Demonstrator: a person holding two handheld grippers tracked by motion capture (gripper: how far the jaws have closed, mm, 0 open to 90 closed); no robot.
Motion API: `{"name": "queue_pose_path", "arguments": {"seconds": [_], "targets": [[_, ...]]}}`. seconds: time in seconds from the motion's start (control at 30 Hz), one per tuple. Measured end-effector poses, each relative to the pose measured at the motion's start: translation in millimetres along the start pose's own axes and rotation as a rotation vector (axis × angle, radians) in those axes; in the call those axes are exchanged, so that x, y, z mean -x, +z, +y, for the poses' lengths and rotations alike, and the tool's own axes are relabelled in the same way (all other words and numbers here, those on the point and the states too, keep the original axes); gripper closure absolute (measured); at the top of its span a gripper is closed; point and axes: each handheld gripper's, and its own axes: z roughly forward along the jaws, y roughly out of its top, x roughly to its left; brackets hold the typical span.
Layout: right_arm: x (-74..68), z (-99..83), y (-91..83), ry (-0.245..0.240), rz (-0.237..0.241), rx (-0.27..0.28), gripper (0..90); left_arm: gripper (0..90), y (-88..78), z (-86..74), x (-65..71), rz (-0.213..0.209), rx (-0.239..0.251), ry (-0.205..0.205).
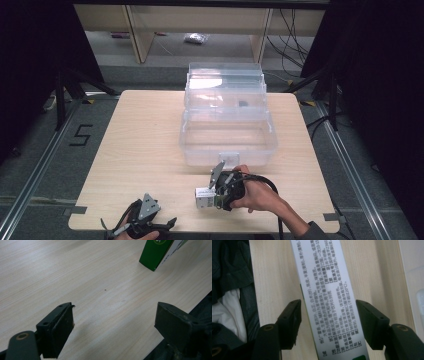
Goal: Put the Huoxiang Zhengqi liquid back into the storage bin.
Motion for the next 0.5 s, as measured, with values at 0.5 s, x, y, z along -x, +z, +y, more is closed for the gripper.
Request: {"name": "queue_pose_path", "arguments": {"seconds": [0.5], "targets": [[-1.3, 0.5, 0.3, -0.05, -0.004, -0.069, 60.9, 14.9, -0.9, 0.4, -0.3, -0.005, -0.009, 0.003]]}}
